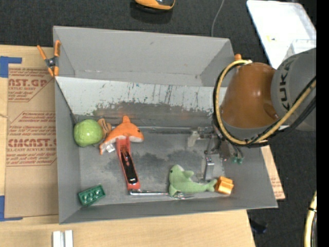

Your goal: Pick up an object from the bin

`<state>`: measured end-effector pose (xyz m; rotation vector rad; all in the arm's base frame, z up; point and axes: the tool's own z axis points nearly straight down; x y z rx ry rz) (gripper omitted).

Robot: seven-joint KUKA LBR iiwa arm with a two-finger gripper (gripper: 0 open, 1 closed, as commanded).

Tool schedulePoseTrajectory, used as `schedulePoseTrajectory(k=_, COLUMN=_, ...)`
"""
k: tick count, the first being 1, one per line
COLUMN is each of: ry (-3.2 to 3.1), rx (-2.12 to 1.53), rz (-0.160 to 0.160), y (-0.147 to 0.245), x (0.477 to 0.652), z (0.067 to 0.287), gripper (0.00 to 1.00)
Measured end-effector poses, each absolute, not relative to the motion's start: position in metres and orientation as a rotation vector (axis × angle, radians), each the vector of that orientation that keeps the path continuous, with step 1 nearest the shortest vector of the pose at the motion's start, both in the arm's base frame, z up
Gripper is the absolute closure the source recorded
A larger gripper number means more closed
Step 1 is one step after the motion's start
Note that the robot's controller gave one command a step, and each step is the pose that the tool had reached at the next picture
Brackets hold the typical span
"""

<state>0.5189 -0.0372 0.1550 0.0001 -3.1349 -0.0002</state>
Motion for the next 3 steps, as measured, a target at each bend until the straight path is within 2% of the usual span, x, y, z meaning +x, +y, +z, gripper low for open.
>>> schedulePoseTrajectory(k=1, ry=-3.143, rx=0.001, rz=0.001, y=-0.037, x=0.521, z=0.158, gripper=0.00)
schedulePoseTrajectory(k=2, ry=-3.152, rx=0.059, rz=0.001, y=-0.020, x=0.481, z=0.068, gripper=0.00)
schedulePoseTrajectory(k=3, ry=-3.148, rx=0.267, rz=0.004, y=0.000, x=0.482, z=0.136, gripper=0.00)
